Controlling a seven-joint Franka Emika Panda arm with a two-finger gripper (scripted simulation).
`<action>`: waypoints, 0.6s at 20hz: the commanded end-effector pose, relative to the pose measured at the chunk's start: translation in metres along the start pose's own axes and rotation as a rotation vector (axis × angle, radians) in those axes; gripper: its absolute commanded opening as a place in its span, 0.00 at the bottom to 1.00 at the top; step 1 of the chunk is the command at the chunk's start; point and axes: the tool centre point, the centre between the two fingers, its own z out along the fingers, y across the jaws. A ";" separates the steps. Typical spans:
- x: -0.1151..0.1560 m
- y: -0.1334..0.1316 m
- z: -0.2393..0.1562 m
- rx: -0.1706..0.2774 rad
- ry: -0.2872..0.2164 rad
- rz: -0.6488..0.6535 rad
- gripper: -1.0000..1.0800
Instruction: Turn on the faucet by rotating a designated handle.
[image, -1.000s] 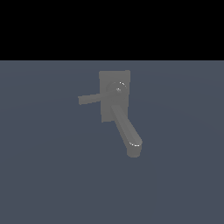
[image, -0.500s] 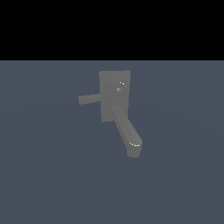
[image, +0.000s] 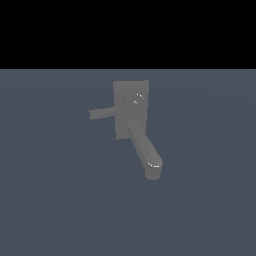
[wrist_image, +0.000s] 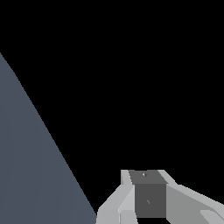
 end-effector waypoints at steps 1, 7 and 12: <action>0.015 -0.003 -0.018 -0.081 0.078 -0.016 0.00; 0.048 -0.022 -0.066 -0.253 0.269 -0.073 0.00; 0.071 -0.053 -0.108 -0.374 0.438 -0.139 0.00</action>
